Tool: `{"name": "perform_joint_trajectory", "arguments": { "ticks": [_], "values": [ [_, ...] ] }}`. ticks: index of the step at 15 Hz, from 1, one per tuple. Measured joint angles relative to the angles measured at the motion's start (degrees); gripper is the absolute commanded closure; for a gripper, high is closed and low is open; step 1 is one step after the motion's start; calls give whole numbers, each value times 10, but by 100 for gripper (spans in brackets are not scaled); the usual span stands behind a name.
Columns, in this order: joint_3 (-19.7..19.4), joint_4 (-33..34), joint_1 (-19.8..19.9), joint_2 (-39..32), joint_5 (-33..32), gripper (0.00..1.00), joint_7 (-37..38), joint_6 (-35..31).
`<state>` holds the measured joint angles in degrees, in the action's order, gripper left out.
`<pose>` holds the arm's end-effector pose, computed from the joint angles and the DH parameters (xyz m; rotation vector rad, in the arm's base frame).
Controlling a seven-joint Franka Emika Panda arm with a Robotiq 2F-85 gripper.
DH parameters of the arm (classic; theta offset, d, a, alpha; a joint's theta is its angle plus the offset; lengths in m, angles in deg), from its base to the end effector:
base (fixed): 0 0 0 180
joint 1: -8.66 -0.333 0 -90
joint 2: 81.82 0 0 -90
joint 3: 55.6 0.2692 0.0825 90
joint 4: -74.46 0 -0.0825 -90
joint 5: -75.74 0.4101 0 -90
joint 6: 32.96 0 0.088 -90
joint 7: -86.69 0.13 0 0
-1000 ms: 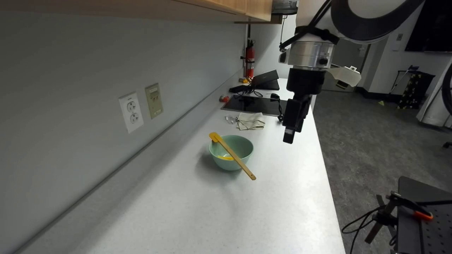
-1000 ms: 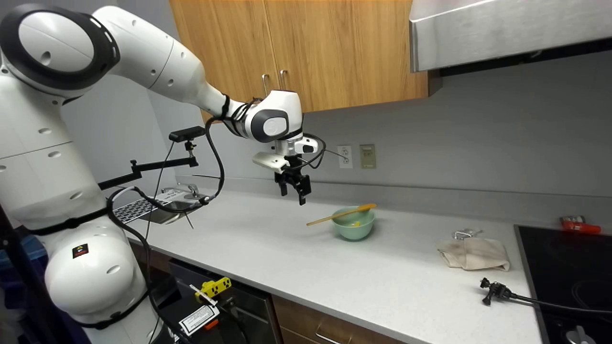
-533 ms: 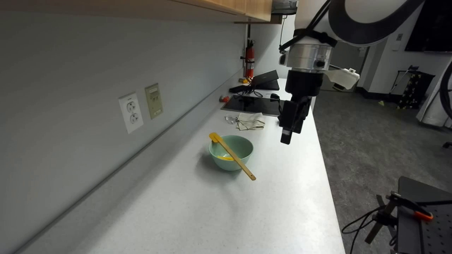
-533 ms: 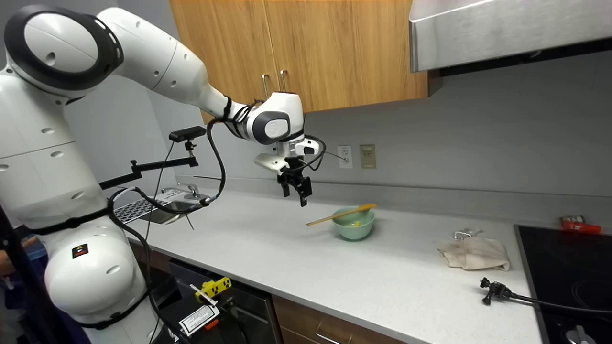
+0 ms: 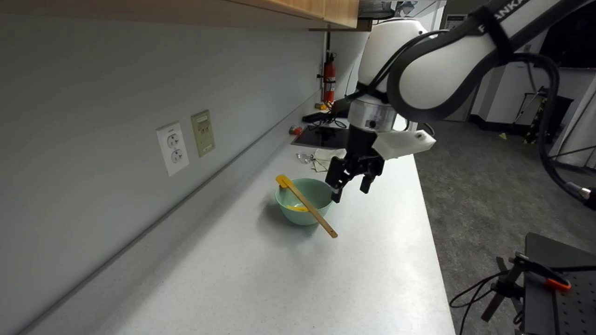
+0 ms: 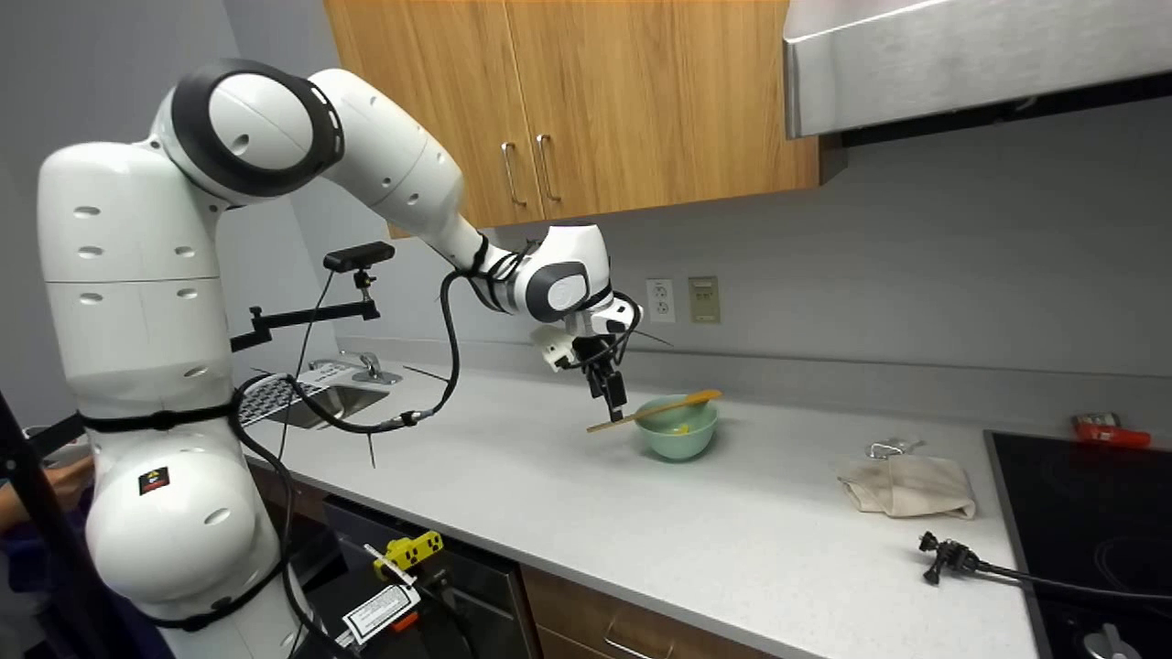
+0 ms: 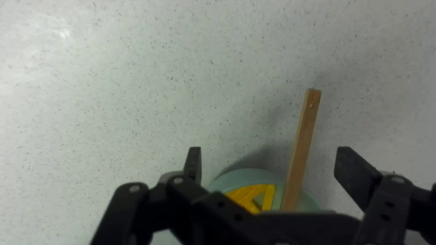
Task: Stir the contents in the green bow using the spatula
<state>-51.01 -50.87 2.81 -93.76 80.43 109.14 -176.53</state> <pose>0.5673 0.1060 0.2149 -3.0130 0.4176 -0.1312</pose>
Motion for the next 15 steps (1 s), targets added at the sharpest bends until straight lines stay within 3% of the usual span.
{"name": "perform_joint_trajectory", "arguments": {
  "ticks": [5,15],
  "values": [
    [-15,53,-27,-57,-30,0,86,-20],
    [-29,87,-61,-100,-31,0,123,-20]
  ]
}}
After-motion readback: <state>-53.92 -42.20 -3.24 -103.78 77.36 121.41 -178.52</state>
